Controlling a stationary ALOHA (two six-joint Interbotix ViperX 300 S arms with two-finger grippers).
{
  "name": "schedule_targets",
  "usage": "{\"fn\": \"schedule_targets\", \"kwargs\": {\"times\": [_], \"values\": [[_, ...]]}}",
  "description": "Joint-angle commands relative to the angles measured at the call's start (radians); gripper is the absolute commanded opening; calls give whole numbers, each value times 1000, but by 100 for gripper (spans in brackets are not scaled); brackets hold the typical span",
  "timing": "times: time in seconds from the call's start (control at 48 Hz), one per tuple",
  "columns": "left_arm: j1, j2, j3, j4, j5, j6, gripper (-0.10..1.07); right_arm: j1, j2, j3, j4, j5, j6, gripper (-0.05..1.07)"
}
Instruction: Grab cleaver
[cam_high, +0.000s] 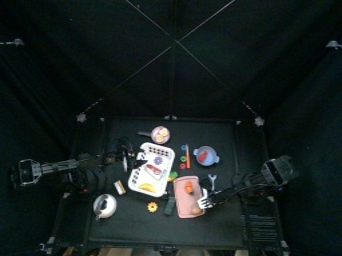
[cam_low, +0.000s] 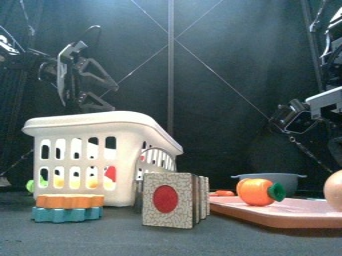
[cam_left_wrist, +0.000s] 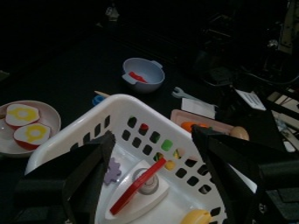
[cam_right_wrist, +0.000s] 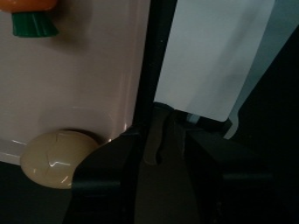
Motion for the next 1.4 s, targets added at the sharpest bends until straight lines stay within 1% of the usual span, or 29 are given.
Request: {"fn": "schedule_targets", "kwargs": {"times": [0.0,0.271,0.396,0.562,0.646,0.75,0.938,1.062,1.188,1.375], "values": [[3,-2,-14,0,-3,2,102,-2,-8,-6,3,-2,2,73],[3,-2,-14,0,-3,2,102,-3,8,-6,3,-3,2,71],[2,-2,-12,-2,-5,2,102,-6,11,-6,0,2,0,66],[3,-2,-11,-2,-3,2,102,-15,-8,-6,-3,2,-2,58],[3,-2,-11,0,-3,2,102,-15,-37,-9,-5,3,-3,56],[2,-2,-11,-2,-3,2,102,-17,-80,-9,-5,25,-2,56],[0,-2,-11,0,-3,2,102,-18,-161,-6,-3,129,9,56],[0,-2,-9,-2,-3,2,102,-20,-198,-6,-5,167,11,56],[0,-2,-11,-2,-5,2,102,-20,-218,-3,-9,179,11,56],[0,-2,-9,-2,-5,2,102,-20,-216,2,-20,170,9,56]]}}
